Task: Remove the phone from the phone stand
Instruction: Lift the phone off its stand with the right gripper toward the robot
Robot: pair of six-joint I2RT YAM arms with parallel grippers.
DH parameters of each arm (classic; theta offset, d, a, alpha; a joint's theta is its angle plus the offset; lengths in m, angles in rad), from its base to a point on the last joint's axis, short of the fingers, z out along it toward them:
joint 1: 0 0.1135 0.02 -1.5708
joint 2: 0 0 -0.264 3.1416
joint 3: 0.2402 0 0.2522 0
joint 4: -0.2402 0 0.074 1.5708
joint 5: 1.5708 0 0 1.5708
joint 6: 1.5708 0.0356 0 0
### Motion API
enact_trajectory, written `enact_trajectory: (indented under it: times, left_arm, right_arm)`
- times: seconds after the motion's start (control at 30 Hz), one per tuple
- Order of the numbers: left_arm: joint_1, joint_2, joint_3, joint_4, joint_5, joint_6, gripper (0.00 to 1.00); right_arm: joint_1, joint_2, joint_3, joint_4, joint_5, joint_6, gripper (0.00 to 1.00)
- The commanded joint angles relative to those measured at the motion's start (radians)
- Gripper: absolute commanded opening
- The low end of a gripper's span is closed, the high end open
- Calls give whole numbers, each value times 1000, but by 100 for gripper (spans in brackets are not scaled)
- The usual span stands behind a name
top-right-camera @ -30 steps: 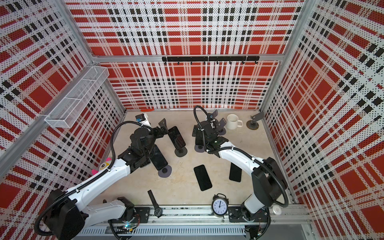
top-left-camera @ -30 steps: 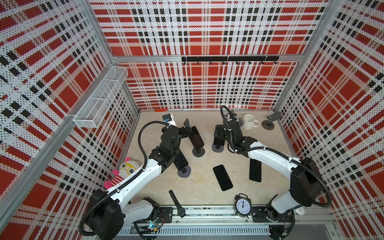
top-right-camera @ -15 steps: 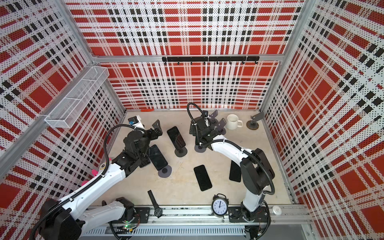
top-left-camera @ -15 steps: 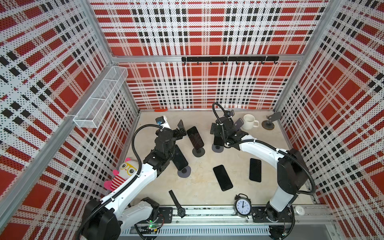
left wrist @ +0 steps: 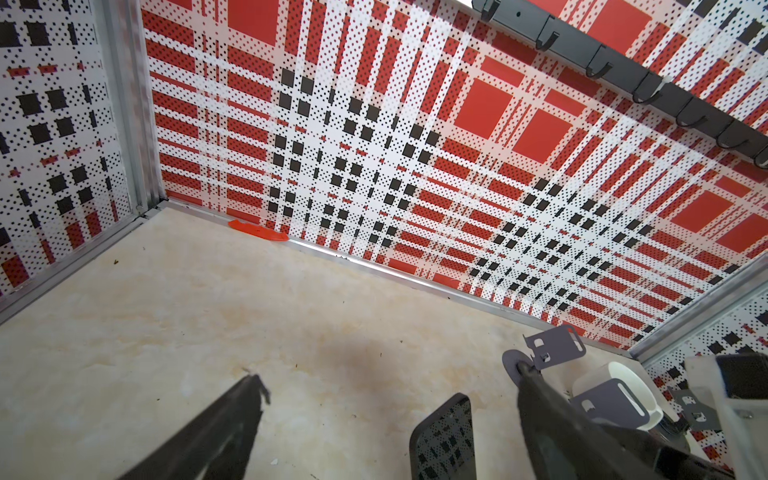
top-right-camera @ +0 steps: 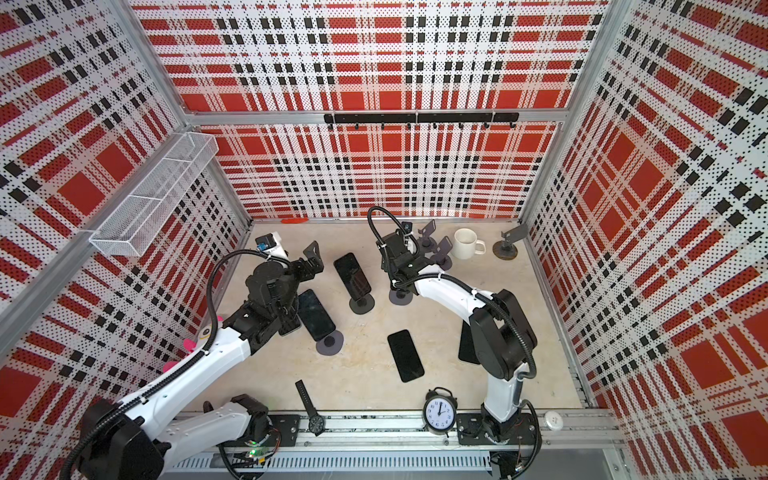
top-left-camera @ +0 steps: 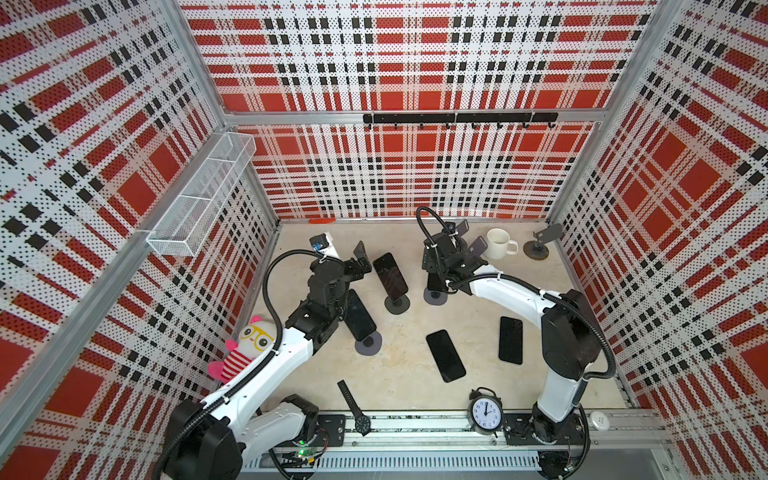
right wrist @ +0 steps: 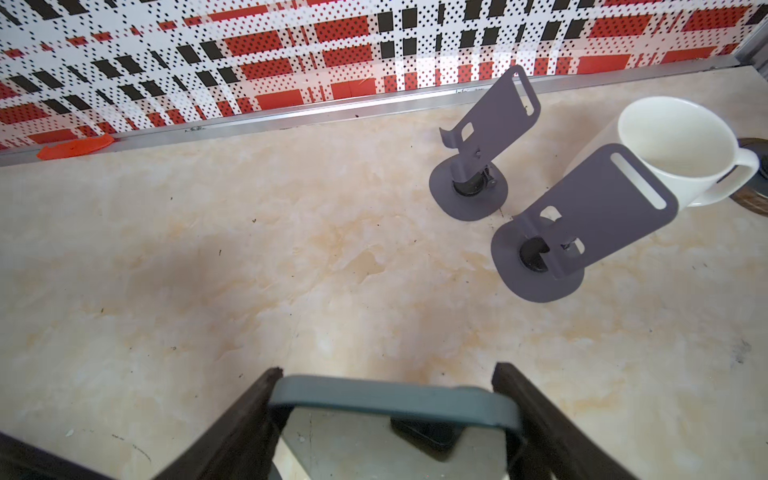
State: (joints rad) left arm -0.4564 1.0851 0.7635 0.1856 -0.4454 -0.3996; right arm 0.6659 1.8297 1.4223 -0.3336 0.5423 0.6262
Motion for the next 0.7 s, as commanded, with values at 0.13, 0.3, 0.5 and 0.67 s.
enact_trajectory:
  times: [0.13,0.3,0.5,0.67]
  left_arm:
    - [11,-13,-15,9,14,-2,98]
    - [12,-10,-16,12,17,-6,98]
    - [12,-15,-25,23,16,-10,98]
    - [13,-19,-29,29,11,-11,98]
  right_arm:
    - [18,3,0,-11,74,-1,76]
    - [18,-3,-13,1,70,-1,73]
    - [18,-11,-26,25,58,-14,70]
    - [19,-23,-25,28,53,-23,68]
